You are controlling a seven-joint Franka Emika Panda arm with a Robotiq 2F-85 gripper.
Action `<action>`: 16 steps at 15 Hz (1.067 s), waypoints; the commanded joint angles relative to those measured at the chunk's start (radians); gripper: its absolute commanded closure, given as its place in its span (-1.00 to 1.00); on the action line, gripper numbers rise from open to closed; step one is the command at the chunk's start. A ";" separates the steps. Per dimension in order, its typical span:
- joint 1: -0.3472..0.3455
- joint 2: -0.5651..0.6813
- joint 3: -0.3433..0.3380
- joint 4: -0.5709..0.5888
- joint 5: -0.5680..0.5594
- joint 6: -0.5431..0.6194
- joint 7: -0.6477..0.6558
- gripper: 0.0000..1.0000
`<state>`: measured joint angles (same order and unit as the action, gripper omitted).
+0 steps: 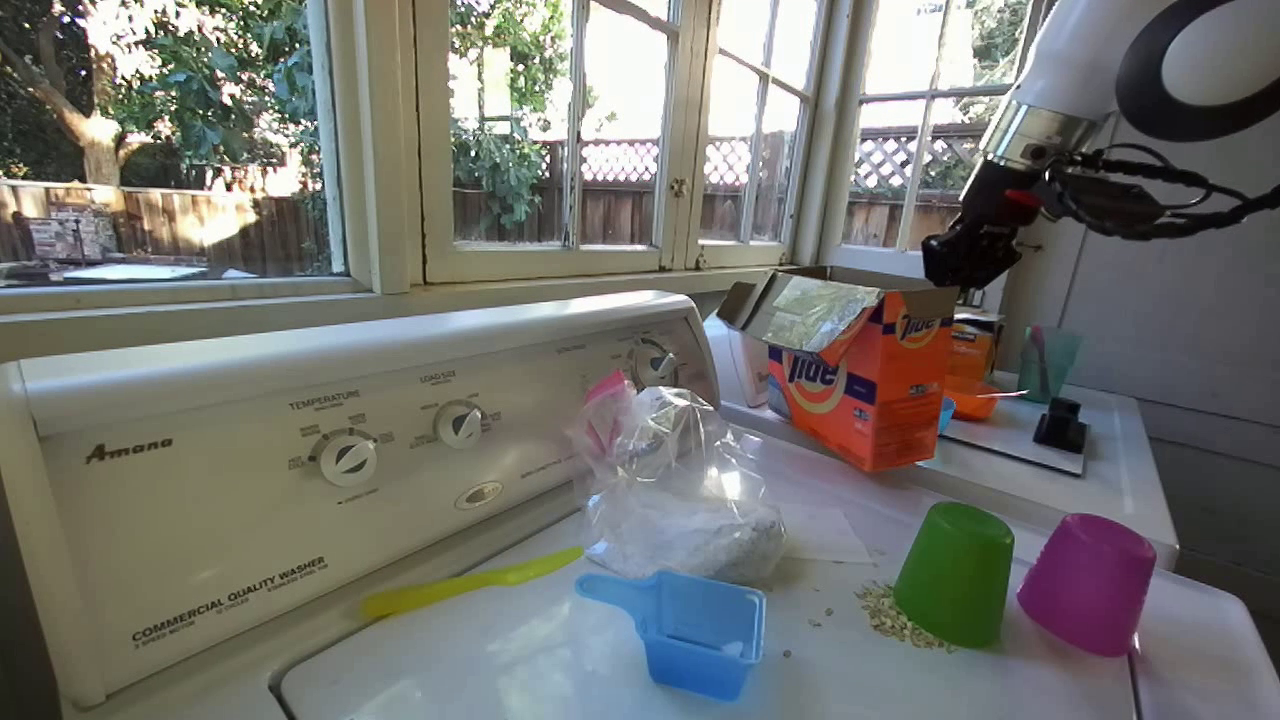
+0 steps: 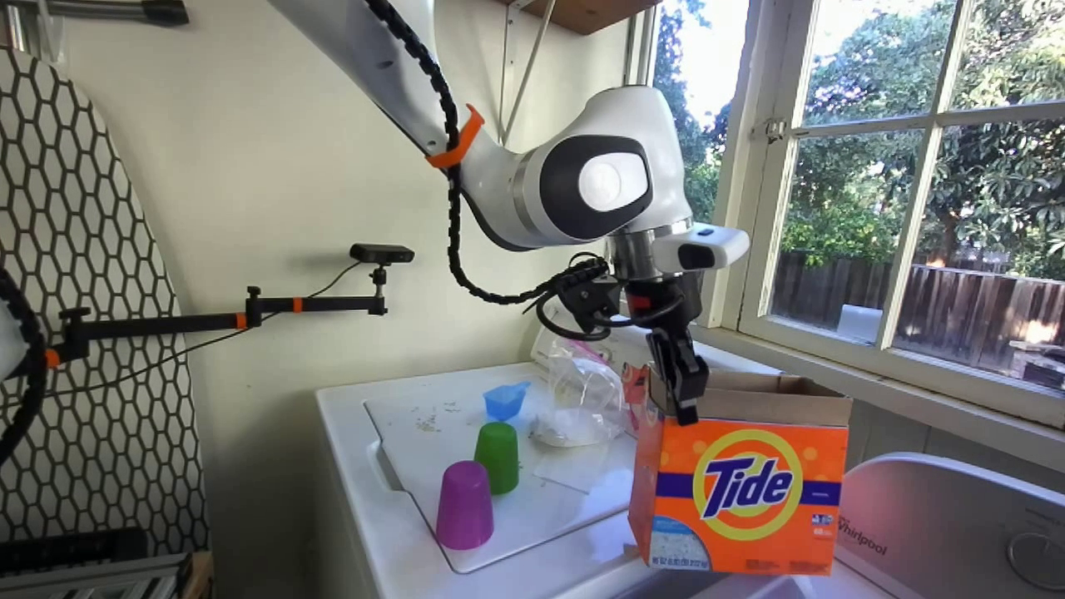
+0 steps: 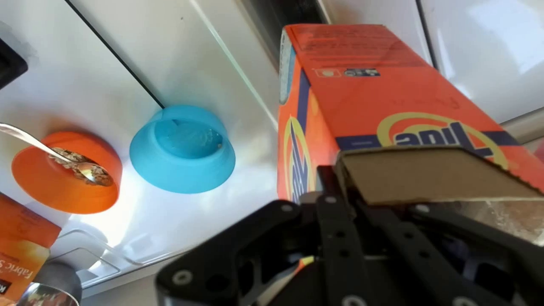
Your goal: Move the box of Tide to the left machine then put the blue measuring cup in the box.
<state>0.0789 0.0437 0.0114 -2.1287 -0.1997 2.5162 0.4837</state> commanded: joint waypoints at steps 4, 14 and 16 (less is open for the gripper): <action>-0.004 -0.127 0.030 -0.118 0.096 0.115 -0.160 0.98; 0.084 -0.129 0.068 -0.195 0.492 0.285 -0.613 0.98; 0.079 -0.128 0.065 -0.201 0.468 0.273 -0.643 0.98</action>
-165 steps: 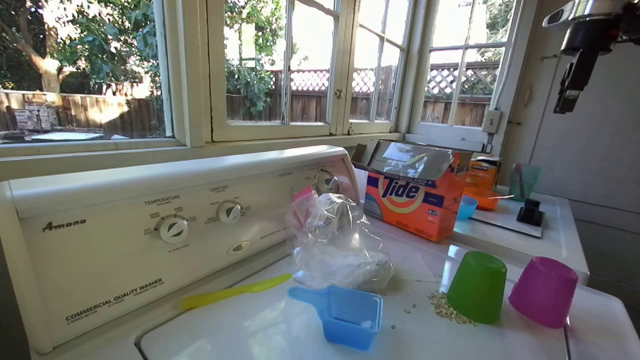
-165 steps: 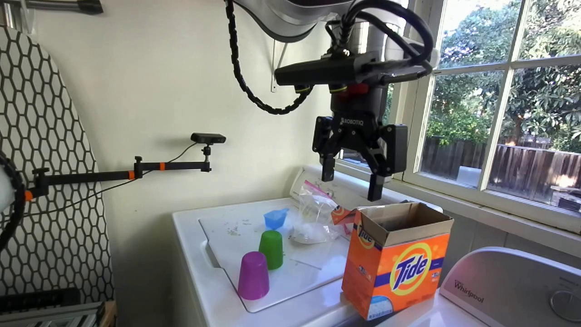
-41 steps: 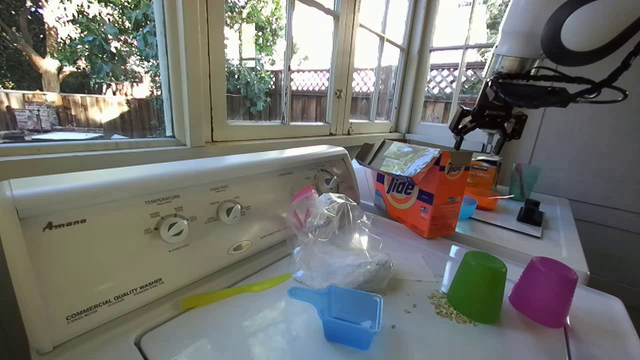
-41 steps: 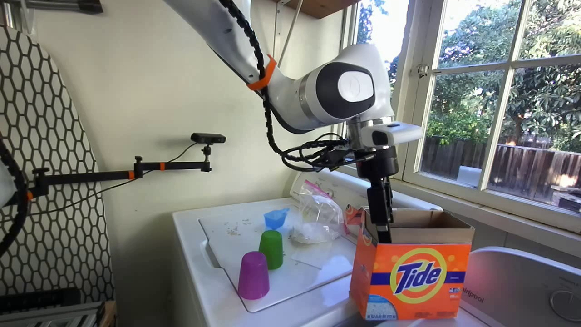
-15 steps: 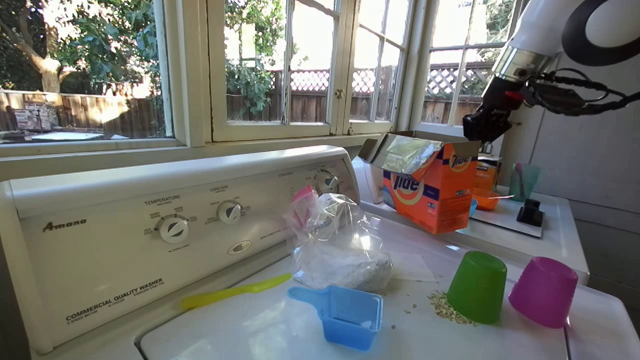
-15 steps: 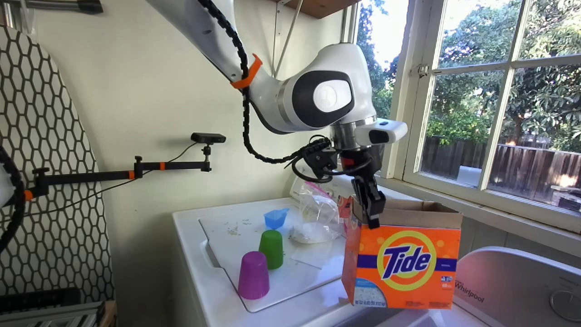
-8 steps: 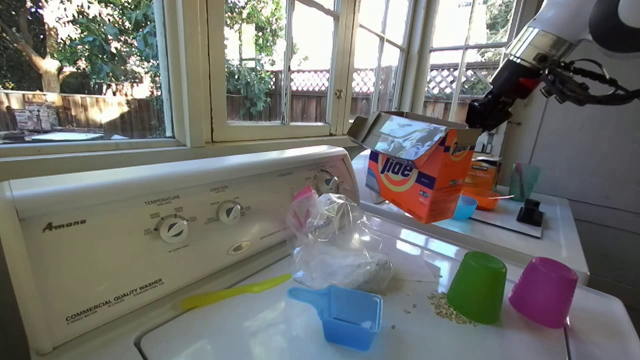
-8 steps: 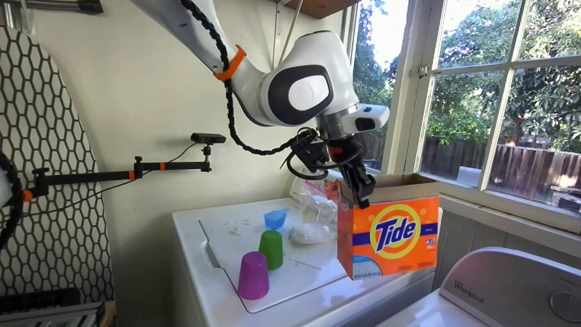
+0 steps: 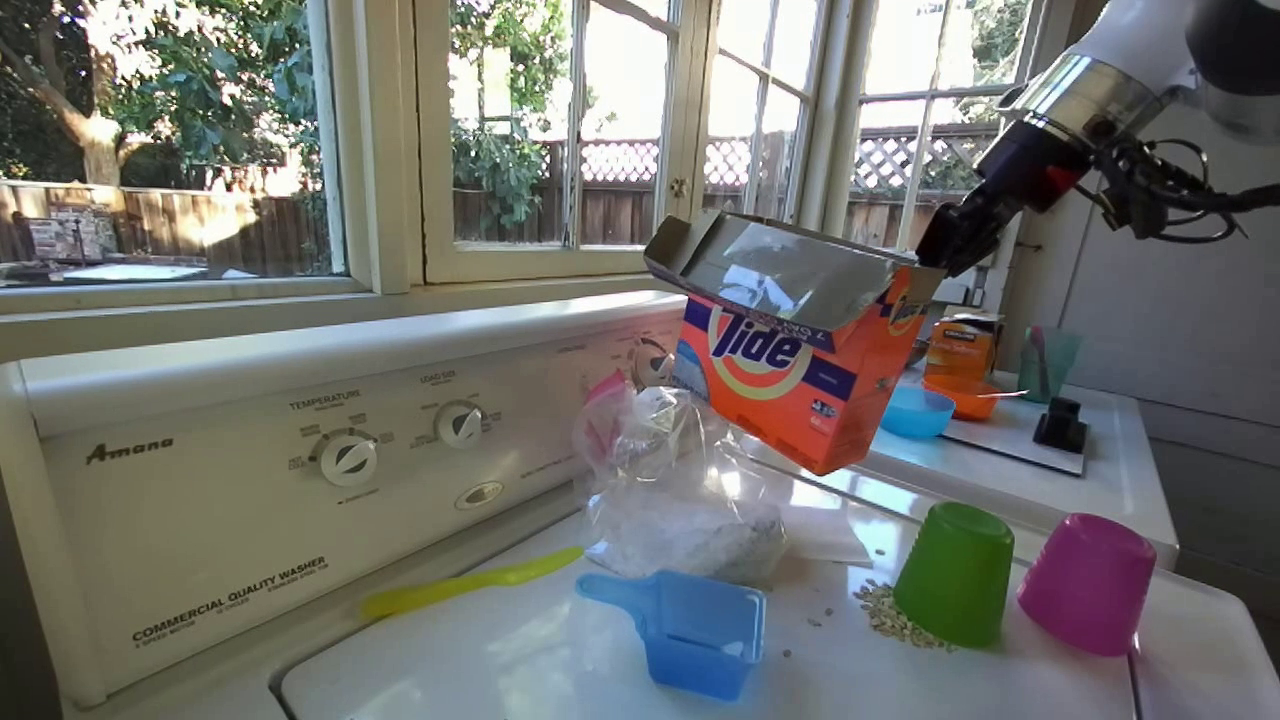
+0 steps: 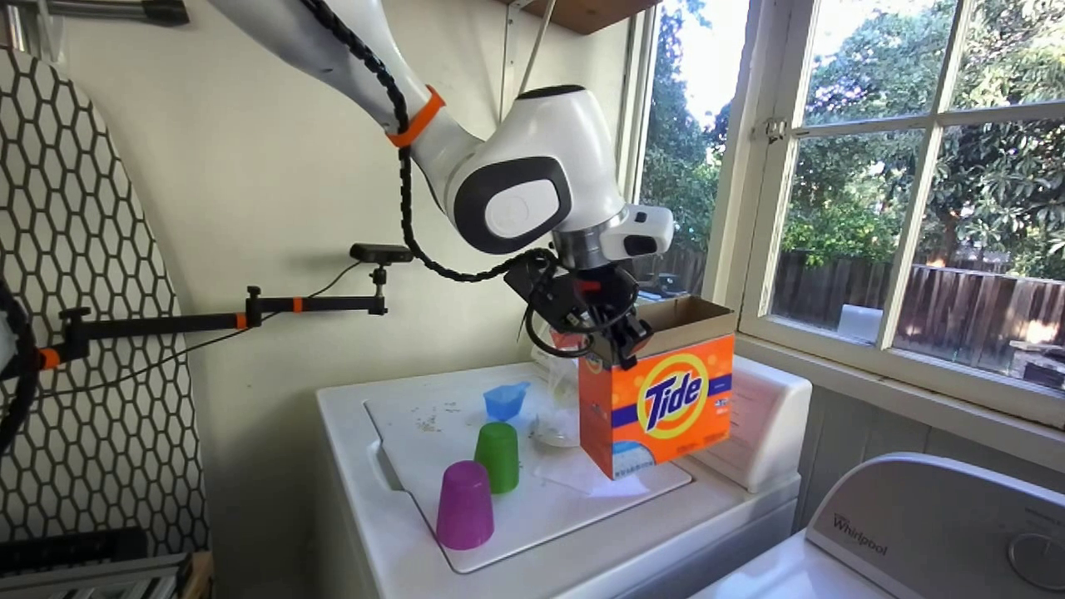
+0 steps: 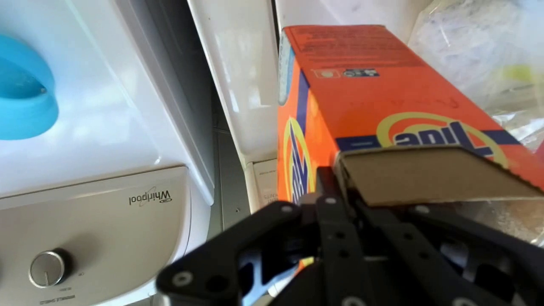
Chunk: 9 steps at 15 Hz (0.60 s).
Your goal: Move the box of Tide to the left machine then put the blue measuring cup in the box.
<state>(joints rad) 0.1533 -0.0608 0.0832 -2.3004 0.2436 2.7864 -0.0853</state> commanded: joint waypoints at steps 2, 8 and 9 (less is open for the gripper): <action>-0.017 -0.023 -0.002 -0.036 -0.037 0.000 -0.062 0.98; -0.019 -0.003 0.000 -0.023 -0.051 -0.016 -0.132 0.98; -0.020 -0.001 0.001 -0.018 -0.065 -0.039 -0.140 0.98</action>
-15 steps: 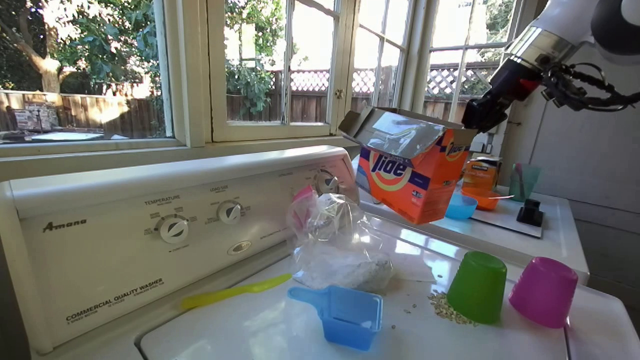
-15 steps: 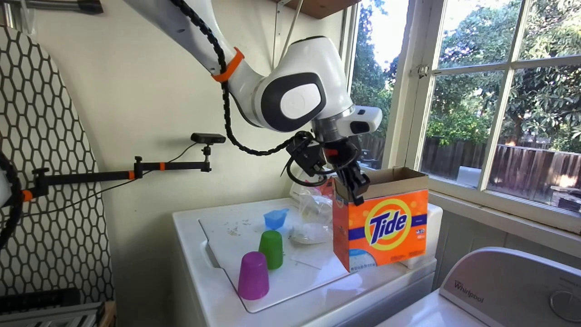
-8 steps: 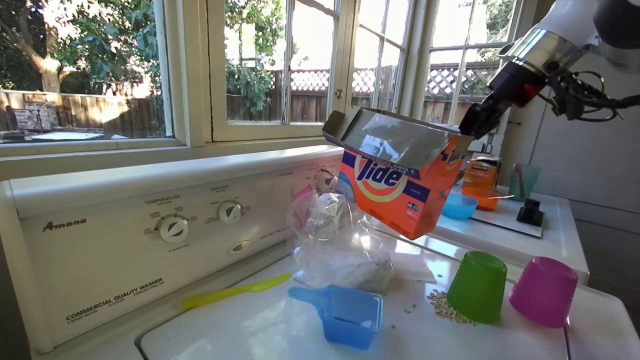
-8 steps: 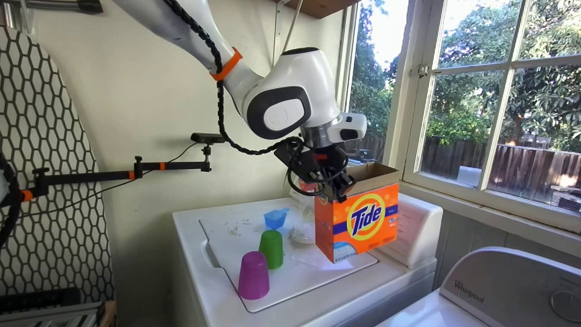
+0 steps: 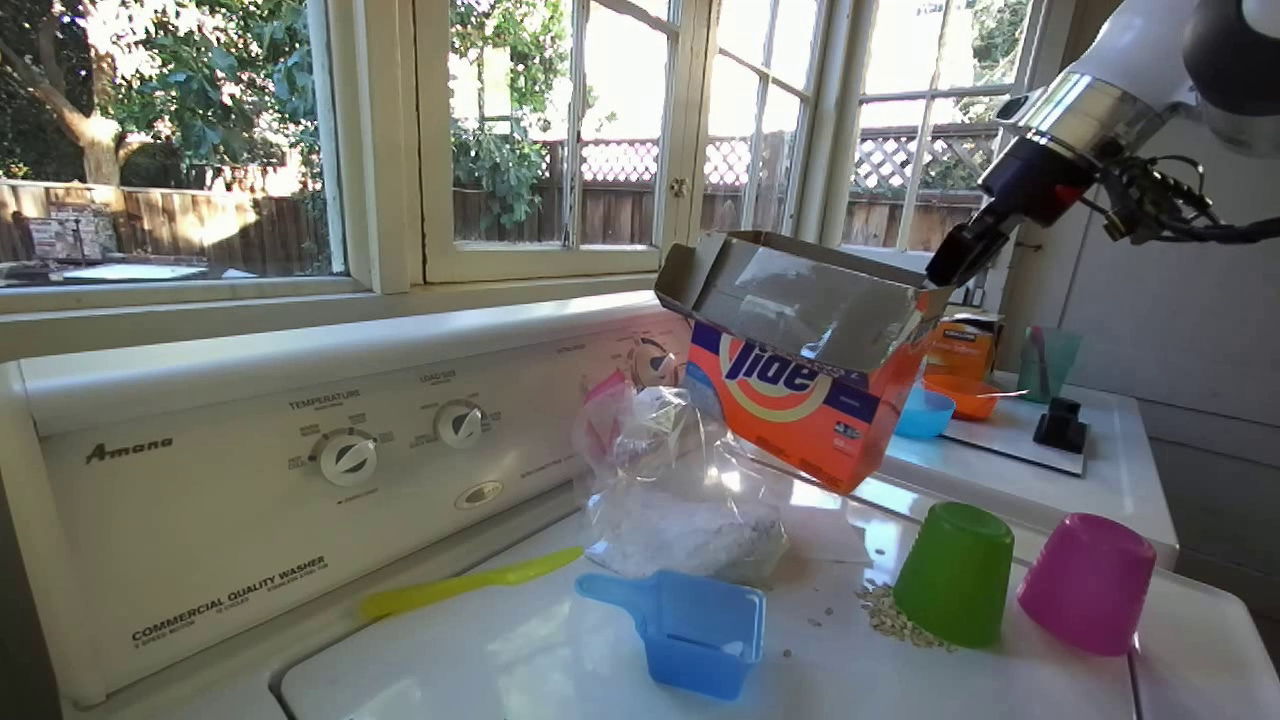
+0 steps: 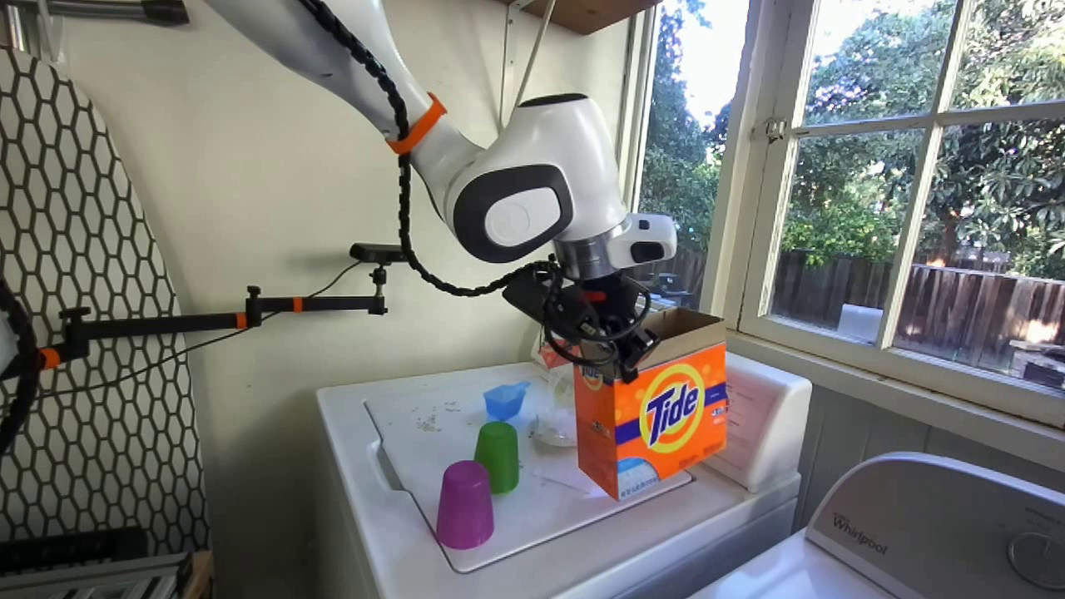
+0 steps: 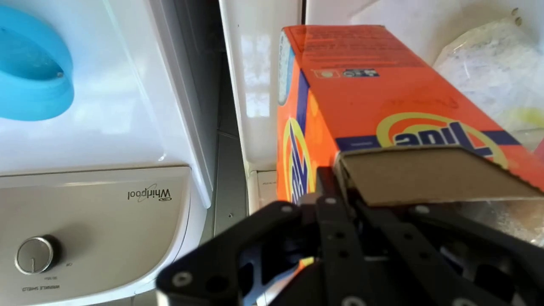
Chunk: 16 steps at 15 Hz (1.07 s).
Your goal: Move the box of Tide to the left machine then put the blue measuring cup in the box.
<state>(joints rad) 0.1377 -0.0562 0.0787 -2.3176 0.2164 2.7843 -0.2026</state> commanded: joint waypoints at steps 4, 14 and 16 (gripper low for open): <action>-0.005 0.002 0.010 0.003 -0.087 -0.065 -0.036 0.98; -0.018 0.000 0.010 0.019 -0.185 -0.117 0.032 -0.34; -0.031 -0.017 0.003 0.013 -0.196 -0.102 0.074 -0.65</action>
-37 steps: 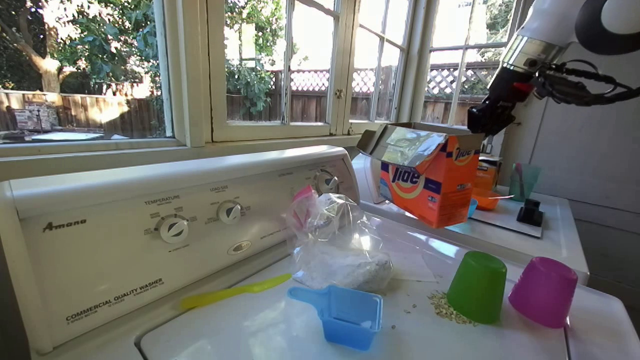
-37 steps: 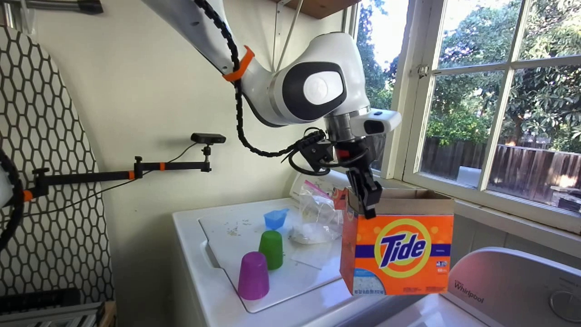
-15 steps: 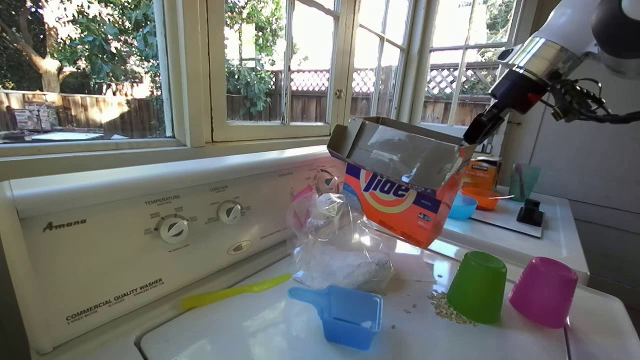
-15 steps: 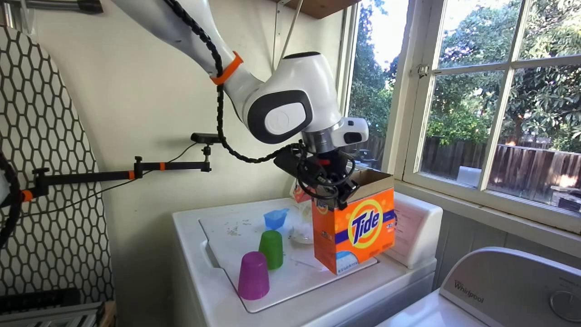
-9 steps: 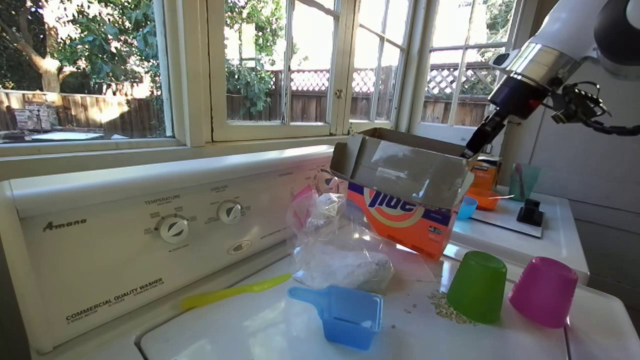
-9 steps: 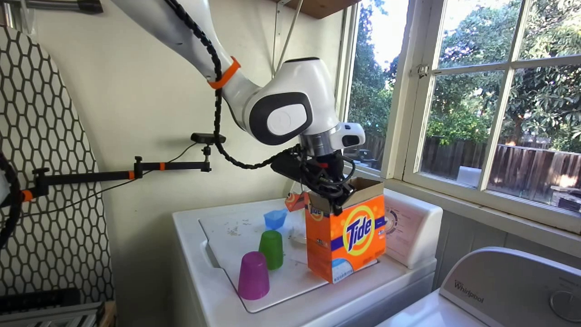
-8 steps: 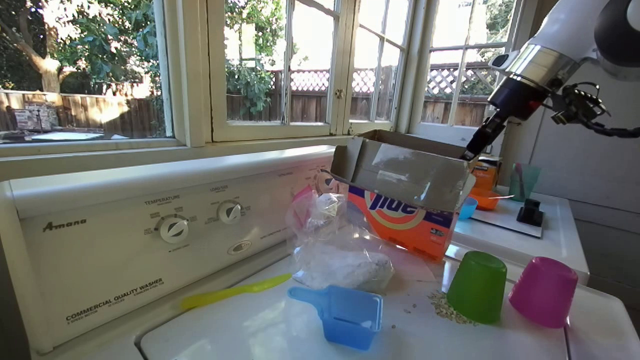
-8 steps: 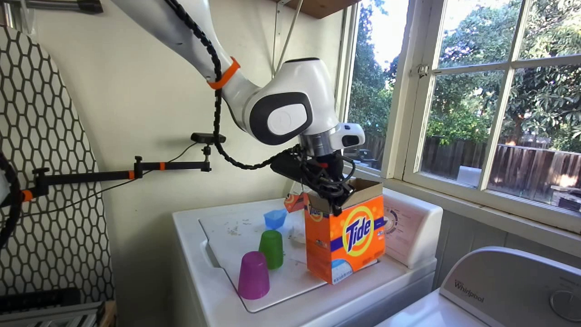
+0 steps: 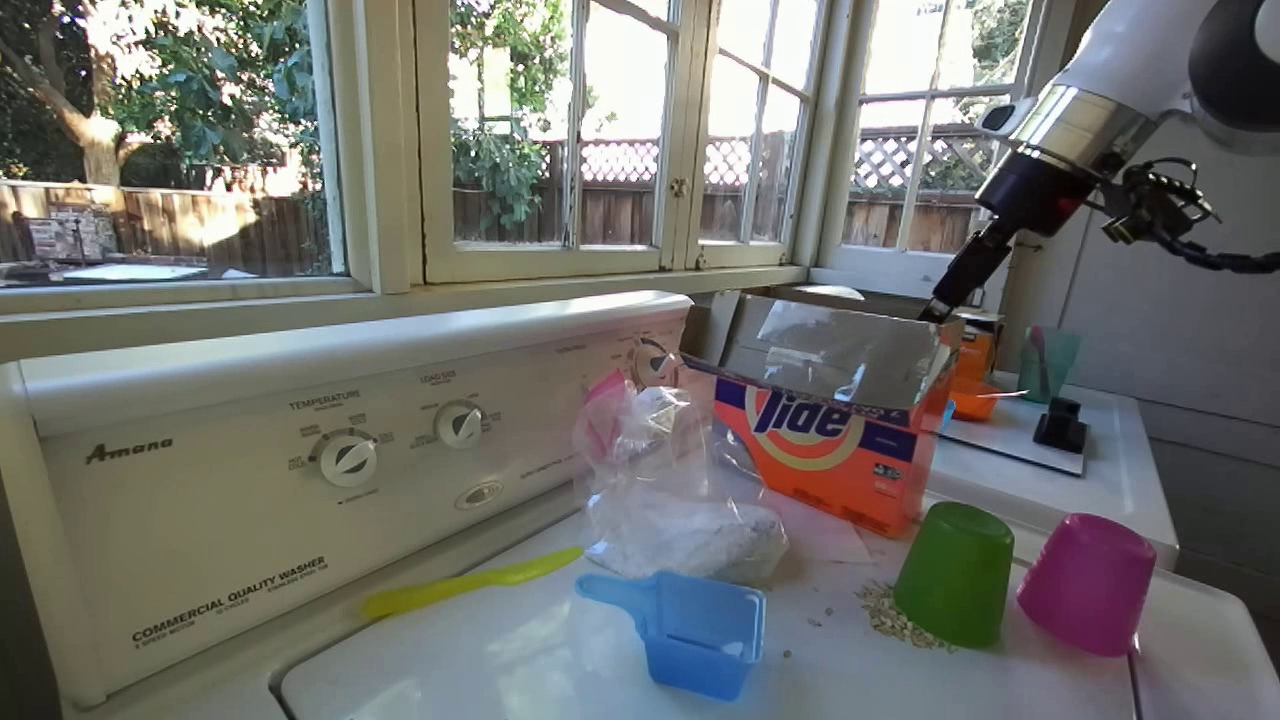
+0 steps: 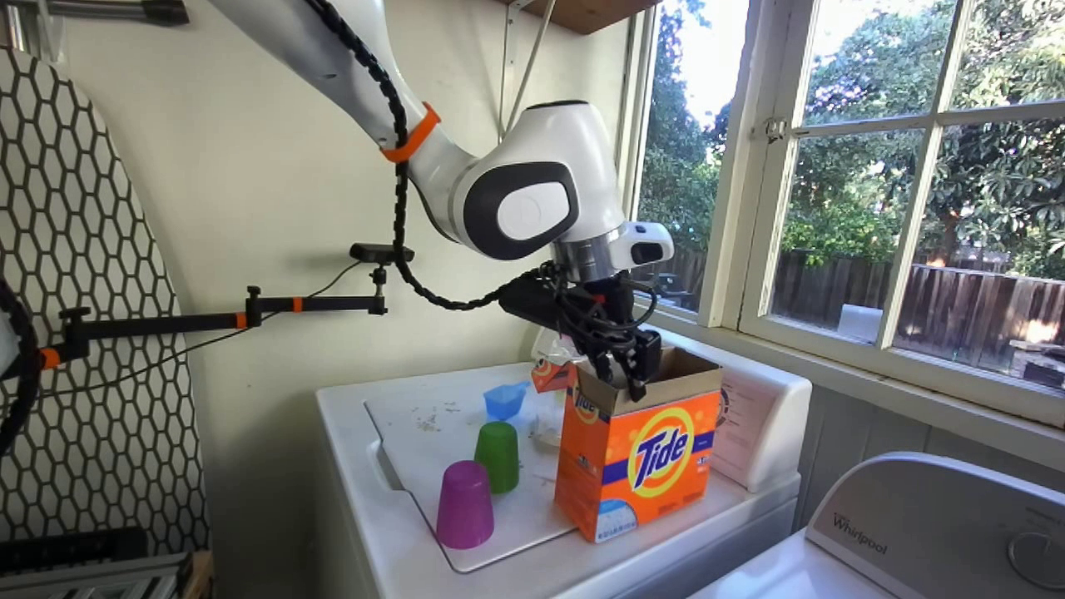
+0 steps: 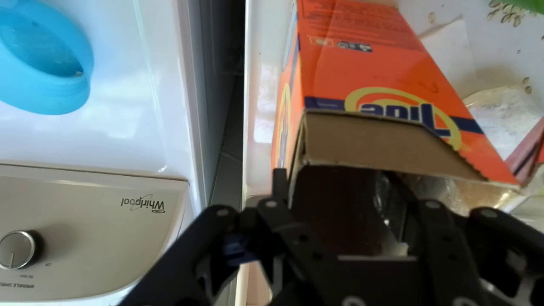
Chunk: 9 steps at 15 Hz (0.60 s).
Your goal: Move the box of Tide to the left machine then put the blue measuring cup in the box.
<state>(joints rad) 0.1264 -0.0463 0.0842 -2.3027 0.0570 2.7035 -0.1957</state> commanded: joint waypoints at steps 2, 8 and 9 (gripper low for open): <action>-0.036 -0.051 -0.008 -0.010 -0.056 -0.006 0.113 -0.91; -0.094 -0.150 -0.007 -0.013 -0.157 -0.022 0.278 -1.00; -0.108 -0.166 0.000 -0.007 -0.189 -0.039 0.316 -1.00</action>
<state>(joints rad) 0.0530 -0.1482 0.0688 -2.3007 -0.0457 2.7051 0.0086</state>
